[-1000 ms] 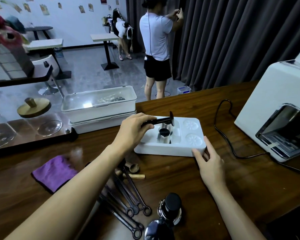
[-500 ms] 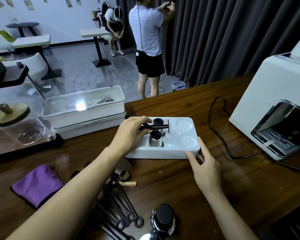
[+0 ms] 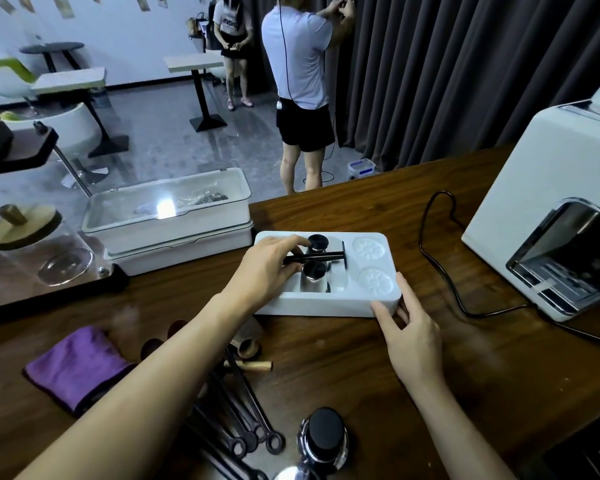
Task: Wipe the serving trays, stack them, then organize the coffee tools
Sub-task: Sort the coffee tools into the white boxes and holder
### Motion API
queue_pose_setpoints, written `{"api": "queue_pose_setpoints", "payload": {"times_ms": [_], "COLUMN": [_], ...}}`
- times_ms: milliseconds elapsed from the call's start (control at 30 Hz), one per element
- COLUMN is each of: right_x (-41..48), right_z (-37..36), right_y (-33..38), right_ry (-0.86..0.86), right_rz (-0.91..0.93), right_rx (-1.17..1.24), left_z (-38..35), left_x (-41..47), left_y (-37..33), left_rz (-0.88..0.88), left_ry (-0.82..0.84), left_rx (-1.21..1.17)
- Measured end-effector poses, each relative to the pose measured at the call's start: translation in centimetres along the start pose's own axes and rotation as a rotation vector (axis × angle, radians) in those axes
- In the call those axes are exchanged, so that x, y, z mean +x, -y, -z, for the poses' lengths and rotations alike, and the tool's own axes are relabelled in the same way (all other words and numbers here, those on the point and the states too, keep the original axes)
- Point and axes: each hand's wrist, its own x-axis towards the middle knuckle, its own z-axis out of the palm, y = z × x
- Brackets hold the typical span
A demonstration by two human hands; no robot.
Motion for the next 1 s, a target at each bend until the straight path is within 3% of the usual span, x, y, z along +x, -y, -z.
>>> {"api": "queue_pose_setpoints", "payload": {"times_ms": [1000], "right_x": [-0.2], "right_z": [0.2], "right_y": [0.6], "right_ry": [0.026], "right_rz": [0.009], "right_rx": [-0.015], "left_z": [6.4], "left_x": [-15.3], "left_y": [2.9], "left_rz": [0.246], "left_ry": [-0.122], "left_rx": [-0.047]}}
